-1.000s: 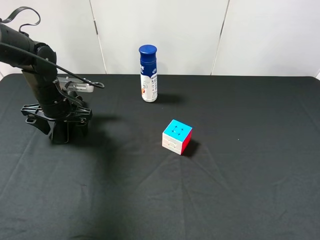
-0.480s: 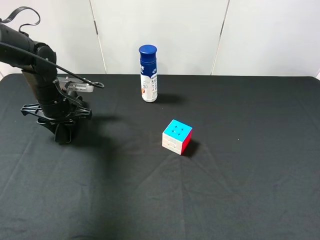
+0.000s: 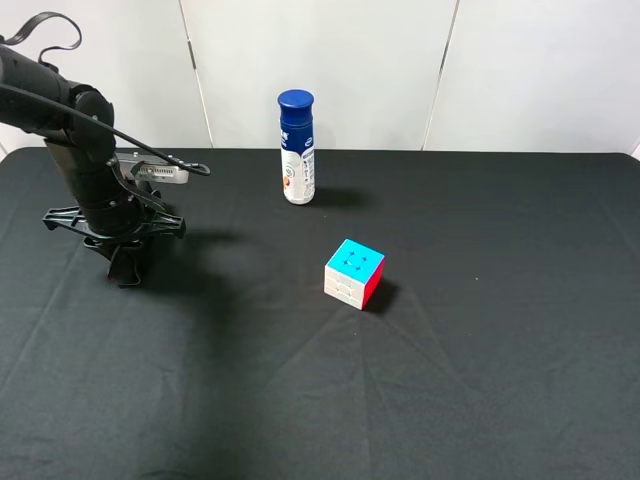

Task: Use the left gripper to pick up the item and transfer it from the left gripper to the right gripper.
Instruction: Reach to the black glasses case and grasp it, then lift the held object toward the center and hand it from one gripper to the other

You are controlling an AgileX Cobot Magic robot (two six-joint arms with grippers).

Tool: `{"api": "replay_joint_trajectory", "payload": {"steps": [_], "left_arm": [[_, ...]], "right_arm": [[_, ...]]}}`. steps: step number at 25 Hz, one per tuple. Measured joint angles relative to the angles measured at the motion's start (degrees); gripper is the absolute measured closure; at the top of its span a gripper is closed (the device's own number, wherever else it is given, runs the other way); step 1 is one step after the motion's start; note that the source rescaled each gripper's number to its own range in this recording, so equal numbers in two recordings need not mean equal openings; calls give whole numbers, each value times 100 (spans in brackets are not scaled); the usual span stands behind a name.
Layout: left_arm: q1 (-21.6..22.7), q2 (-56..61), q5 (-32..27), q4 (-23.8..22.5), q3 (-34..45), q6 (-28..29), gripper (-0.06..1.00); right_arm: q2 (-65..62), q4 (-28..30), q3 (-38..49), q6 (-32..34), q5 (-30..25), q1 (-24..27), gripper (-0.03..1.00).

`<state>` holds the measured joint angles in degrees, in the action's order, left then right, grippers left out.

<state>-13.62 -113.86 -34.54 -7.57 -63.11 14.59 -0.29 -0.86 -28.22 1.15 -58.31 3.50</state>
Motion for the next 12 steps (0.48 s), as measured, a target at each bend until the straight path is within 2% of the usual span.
{"api": "replay_joint_trajectory", "payload": {"steps": [6,12], "left_arm": [[0,208,-89,0,-70,95,93],[0,609,-699,0,-251,102,93]], "right_arm": [[0,0,0,0,0,0,-3],[0,0,0,0,0,0,-3]]}}
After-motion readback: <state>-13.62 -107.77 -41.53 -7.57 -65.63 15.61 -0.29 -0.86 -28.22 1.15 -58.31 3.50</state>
